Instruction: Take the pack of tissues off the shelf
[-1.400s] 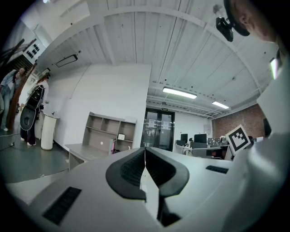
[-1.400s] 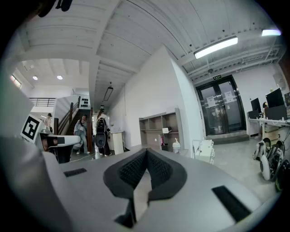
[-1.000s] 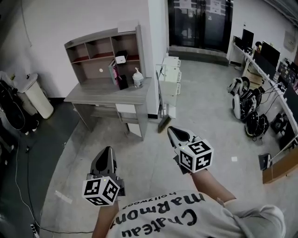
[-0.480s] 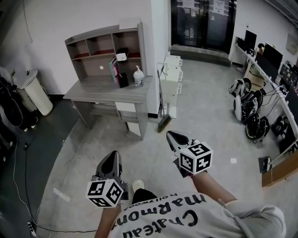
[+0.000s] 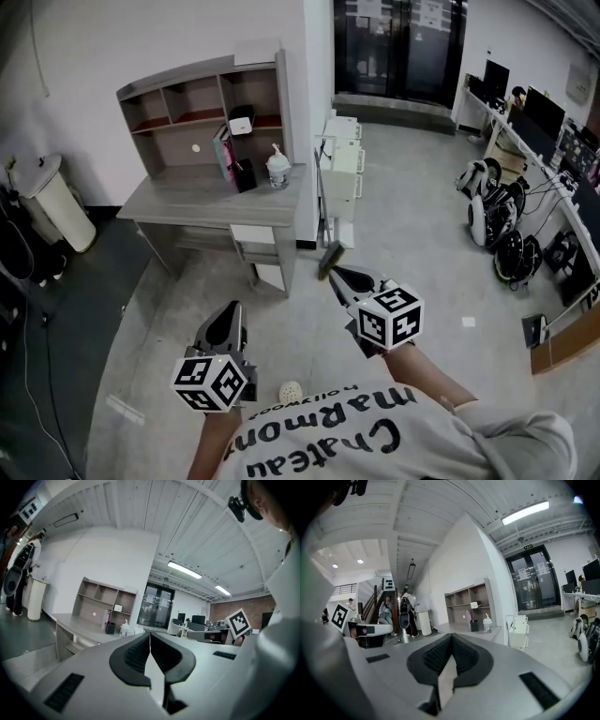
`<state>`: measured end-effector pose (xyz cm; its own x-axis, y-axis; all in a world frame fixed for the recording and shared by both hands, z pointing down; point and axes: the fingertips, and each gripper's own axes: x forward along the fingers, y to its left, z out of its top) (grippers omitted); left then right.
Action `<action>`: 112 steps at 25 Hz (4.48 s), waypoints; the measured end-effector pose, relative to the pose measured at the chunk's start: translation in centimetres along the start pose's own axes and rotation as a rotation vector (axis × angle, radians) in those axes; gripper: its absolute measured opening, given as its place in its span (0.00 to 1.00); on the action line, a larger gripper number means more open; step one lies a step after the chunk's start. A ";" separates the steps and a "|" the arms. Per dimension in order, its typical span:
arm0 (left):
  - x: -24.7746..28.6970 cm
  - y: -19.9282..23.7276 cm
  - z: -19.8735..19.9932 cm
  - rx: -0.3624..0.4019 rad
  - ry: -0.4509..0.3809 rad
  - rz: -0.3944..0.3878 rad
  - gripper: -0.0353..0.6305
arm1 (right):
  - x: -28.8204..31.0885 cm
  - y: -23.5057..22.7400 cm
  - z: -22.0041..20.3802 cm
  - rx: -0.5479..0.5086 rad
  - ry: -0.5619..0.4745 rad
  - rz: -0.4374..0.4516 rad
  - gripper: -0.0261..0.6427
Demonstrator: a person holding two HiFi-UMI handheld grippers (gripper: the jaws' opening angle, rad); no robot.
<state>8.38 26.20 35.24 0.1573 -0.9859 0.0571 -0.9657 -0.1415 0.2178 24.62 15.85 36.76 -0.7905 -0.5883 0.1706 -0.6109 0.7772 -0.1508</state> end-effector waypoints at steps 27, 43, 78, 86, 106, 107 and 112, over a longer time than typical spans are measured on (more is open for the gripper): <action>11.5 17.1 7.3 0.033 -0.026 -0.074 0.08 | 18.7 -0.9 5.1 0.086 -0.051 -0.054 0.06; 12.4 21.8 4.4 -0.022 0.036 -0.022 0.08 | 24.6 0.2 2.8 0.128 0.036 0.008 0.06; 17.2 27.5 -0.7 -0.146 0.134 0.074 0.08 | 32.1 -2.7 -2.9 0.215 0.210 0.033 0.06; 22.3 30.6 2.9 -0.115 0.100 0.085 0.08 | 38.5 -5.5 0.2 0.219 0.190 0.060 0.06; 33.4 36.0 7.3 -0.095 0.058 0.105 0.08 | 49.6 -10.6 7.7 0.173 0.112 0.132 0.06; 33.8 36.3 7.3 -0.097 0.058 0.106 0.08 | 50.0 -10.9 7.6 0.173 0.115 0.133 0.06; 35.6 37.5 7.2 -0.103 0.051 0.120 0.08 | 52.1 -12.3 7.5 0.173 0.125 0.143 0.06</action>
<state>-23.75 -14.83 38.44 0.0554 -0.9889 0.1379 -0.9523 -0.0108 0.3049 -9.39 -26.02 40.22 -0.8644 -0.4347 0.2527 -0.5002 0.7945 -0.3445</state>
